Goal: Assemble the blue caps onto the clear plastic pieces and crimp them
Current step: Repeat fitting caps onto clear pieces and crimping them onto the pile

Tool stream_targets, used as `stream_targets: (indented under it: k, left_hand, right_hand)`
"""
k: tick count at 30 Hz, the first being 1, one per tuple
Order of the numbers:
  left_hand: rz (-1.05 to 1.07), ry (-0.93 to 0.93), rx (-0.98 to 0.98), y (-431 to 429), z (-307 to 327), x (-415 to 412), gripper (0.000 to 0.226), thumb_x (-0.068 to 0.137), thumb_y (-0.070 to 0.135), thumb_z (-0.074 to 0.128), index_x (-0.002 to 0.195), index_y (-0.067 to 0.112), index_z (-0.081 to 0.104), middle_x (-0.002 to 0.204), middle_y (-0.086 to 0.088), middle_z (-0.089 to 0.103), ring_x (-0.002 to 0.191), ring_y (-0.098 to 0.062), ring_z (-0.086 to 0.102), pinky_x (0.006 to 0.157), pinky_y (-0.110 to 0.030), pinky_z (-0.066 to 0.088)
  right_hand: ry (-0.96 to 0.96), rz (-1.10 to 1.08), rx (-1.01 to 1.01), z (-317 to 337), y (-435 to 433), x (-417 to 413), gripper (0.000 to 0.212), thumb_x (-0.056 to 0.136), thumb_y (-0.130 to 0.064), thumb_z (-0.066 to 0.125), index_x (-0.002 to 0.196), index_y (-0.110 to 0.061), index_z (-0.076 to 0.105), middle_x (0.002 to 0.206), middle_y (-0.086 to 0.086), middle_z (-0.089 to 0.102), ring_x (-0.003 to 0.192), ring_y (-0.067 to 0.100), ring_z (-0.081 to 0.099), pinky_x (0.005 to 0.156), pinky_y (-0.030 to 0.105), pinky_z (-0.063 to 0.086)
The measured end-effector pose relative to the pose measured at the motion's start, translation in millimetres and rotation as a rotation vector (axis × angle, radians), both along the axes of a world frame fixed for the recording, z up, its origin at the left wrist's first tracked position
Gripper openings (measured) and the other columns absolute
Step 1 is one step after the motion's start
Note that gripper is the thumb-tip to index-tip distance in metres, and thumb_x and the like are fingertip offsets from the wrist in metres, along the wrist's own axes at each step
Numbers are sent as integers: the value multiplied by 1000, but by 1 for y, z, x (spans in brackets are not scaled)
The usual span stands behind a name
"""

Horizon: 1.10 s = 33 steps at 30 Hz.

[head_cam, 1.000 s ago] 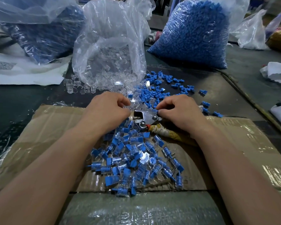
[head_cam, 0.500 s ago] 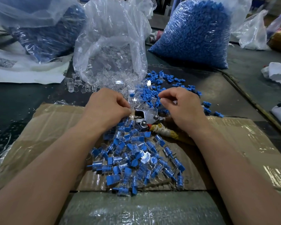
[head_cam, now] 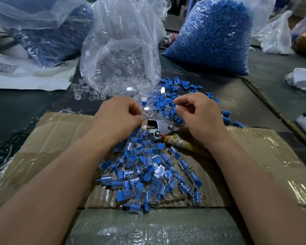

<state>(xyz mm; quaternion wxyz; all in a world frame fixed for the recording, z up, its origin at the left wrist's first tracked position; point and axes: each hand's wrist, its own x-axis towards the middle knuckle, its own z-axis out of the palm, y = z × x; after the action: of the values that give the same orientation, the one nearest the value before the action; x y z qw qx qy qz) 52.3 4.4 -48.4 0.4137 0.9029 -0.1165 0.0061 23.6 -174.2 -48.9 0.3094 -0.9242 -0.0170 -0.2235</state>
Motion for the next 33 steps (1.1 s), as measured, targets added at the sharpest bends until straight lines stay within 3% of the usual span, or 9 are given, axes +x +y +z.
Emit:
stream_targets:
  k: [3,6,10,13,16,20,25,29,33]
  left_hand:
    - [61,-17,-222,-1,4,0,12,81,12,68,75,20,60,77,2,64,74,-12,64,68,-26,52]
    - [58,-11,-478,2,11,1,18,83,8,64,82,24,58,78,1,66,67,-5,64,56,-16,50]
    - [-69,85,-664,2,17,-3,24,84,-1,58,83,22,64,84,-2,68,71,-7,66,60,-16,53]
    - [-116,137,-636,0,16,-4,21,73,-1,68,81,19,65,86,-5,65,72,-9,63,61,-13,50]
    - [-114,148,-627,1,17,-5,18,68,3,71,79,15,63,81,-6,64,71,-15,64,61,-16,52]
    - [-177,209,-652,1,20,-9,20,58,15,68,77,15,67,80,-6,71,79,-21,69,65,-21,56]
    - [-201,207,-646,-2,21,-12,16,64,6,72,77,14,69,79,-5,72,71,-13,69,63,-16,53]
    - [-235,219,-675,-1,22,-13,20,55,14,71,74,16,71,79,-7,72,75,-16,69,68,-20,56]
    - [-277,238,-698,-2,23,-14,16,52,14,70,68,17,71,76,-9,72,71,-18,69,63,-19,54]
  right_hand:
    - [23,9,173,2,-1,-1,21,86,-1,59,100,-16,66,94,-7,61,90,8,61,84,22,51]
    - [35,38,348,8,-1,-3,32,85,1,59,94,-30,61,96,-9,63,92,8,64,86,25,52]
    - [87,97,309,10,3,-8,33,89,1,53,112,-20,62,105,-12,58,98,4,60,87,20,49]
    - [116,132,274,11,9,-11,30,89,-2,54,94,-31,60,102,-7,59,94,2,59,85,17,48]
    - [105,152,268,11,12,-12,33,86,-5,60,83,-37,52,88,-15,57,86,0,57,79,13,47]
    - [24,153,322,13,14,-14,32,82,-5,65,82,-36,55,83,-15,60,79,0,59,75,15,50]
    - [-129,240,411,19,19,-21,37,79,0,67,91,-35,60,84,-17,62,81,-3,61,75,15,51]
    - [-120,284,454,18,25,-23,32,77,1,69,89,-28,62,85,-13,65,81,1,65,76,17,52]
    - [-95,291,449,19,26,-24,28,77,-1,69,88,-26,62,85,-12,65,79,1,64,74,15,52]
